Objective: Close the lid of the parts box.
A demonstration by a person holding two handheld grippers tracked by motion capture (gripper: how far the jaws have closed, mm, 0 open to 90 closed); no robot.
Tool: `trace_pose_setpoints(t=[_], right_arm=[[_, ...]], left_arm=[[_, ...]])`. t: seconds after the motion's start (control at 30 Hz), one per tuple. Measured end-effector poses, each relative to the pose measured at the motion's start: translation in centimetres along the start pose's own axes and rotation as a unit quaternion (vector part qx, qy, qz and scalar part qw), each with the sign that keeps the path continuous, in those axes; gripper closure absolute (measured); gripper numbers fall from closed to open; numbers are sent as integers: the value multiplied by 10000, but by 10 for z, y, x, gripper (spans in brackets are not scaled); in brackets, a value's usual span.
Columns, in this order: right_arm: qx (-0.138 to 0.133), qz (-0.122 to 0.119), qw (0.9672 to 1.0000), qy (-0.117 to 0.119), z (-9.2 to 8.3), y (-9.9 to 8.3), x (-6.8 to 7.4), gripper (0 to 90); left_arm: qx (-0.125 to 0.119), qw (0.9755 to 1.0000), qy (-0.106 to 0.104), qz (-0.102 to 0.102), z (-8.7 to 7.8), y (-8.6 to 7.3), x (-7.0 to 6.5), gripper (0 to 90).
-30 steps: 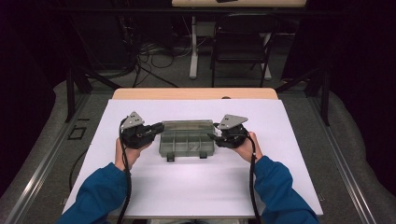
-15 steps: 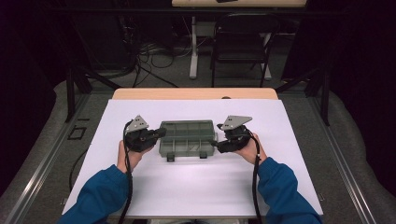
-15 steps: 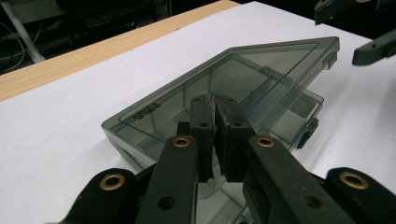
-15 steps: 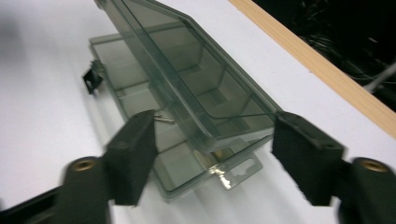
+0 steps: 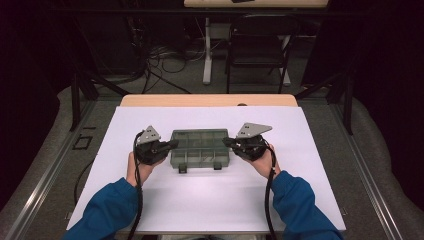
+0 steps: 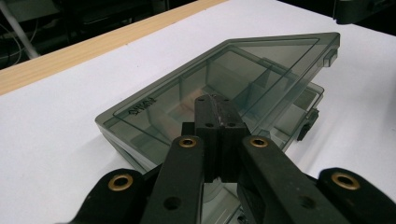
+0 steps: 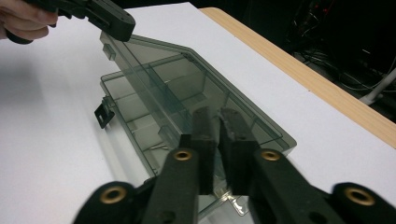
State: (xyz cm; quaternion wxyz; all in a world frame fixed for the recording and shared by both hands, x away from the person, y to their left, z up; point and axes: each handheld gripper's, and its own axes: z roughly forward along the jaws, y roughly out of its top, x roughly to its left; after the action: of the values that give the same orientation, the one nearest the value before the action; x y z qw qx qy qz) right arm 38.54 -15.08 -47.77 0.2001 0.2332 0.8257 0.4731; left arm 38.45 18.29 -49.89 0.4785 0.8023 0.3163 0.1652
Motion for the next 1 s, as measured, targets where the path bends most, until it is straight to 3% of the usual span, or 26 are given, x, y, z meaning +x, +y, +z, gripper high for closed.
trace_pose_setpoints(t=[1.0], right_arm=[[422, -158, 9990, 13, 16, -10, 10, 900]], left_arm=[[270, 9995, -87, 114, 11, -8, -7, 898]])
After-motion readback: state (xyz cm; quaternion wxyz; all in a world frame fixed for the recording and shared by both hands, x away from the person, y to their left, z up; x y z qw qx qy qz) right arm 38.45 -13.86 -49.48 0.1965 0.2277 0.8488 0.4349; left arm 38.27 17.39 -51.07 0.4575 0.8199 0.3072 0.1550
